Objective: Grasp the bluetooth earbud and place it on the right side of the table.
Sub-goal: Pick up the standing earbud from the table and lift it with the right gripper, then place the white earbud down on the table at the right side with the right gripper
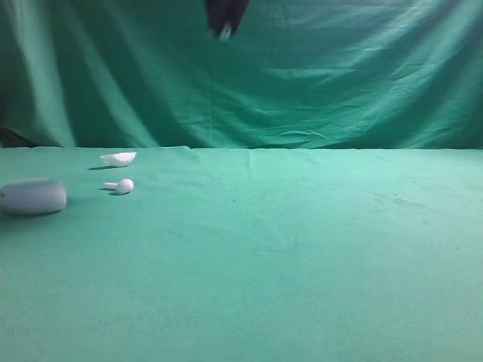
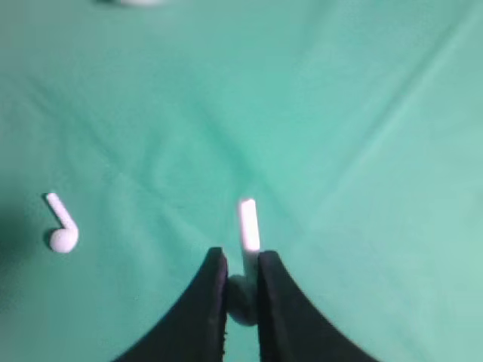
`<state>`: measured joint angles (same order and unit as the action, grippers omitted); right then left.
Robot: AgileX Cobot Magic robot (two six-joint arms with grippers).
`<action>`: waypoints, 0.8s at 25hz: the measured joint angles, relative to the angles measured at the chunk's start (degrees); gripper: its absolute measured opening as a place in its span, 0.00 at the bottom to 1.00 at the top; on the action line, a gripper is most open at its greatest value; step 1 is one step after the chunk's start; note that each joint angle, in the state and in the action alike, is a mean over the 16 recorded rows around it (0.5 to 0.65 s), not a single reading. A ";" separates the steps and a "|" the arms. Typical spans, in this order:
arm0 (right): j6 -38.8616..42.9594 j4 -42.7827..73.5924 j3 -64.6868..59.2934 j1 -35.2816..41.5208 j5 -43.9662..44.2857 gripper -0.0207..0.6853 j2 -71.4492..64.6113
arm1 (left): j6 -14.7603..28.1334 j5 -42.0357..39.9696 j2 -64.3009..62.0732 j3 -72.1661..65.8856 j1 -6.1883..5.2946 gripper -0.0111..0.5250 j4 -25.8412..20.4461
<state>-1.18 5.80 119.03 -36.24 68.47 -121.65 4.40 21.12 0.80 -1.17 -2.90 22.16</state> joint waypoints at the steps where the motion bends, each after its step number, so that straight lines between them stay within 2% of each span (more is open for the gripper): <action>1: 0.59 0.66 -1.57 0.72 0.47 0.15 2.25 | 0.00 0.00 0.00 0.00 0.00 0.02 0.00; 8: 5.15 3.21 -22.80 8.30 -3.76 0.15 18.84 | 0.00 0.00 0.00 0.00 0.00 0.02 0.00; 15: 9.38 3.19 -50.37 16.89 -17.20 0.15 29.13 | 0.00 0.00 0.00 0.00 0.00 0.02 0.00; 20: 10.96 2.90 -62.83 20.49 -27.64 0.15 29.79 | 0.00 0.00 0.00 0.00 0.00 0.02 0.00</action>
<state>9.78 8.71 56.20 -15.75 40.83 -91.86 4.40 21.12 0.80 -1.17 -2.90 22.16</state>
